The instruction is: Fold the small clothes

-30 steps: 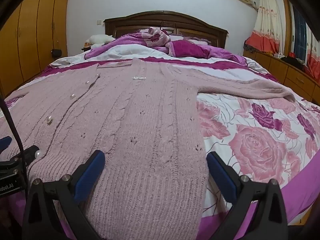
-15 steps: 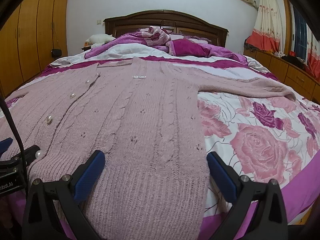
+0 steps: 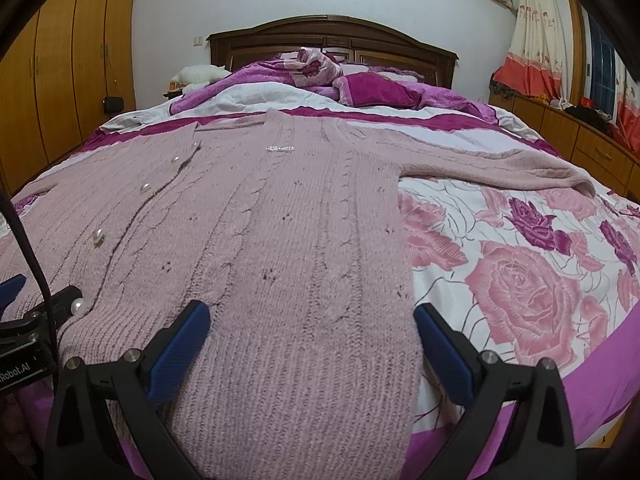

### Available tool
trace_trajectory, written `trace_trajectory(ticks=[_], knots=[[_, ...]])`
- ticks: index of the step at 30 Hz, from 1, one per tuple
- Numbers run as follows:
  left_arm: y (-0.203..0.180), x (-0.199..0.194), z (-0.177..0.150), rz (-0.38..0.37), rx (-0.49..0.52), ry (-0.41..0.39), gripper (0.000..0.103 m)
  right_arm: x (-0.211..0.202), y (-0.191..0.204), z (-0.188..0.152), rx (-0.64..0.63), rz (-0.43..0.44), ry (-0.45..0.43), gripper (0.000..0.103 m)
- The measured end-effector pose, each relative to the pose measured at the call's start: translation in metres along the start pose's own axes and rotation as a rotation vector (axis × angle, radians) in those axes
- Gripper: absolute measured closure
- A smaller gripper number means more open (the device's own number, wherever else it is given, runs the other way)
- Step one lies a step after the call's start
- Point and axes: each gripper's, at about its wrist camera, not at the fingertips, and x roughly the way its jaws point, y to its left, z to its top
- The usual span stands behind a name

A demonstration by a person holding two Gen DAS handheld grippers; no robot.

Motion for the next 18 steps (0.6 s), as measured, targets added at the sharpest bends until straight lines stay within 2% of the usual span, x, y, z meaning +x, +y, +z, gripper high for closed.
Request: trace_trajectory(ticks=[18], knots=[[-0.0001, -0.0001, 0.0000, 0.001, 0.001, 0.000, 0.019, 0.0046, -0.0011, -0.0027, 0.008, 0.005, 0.008, 0.000]])
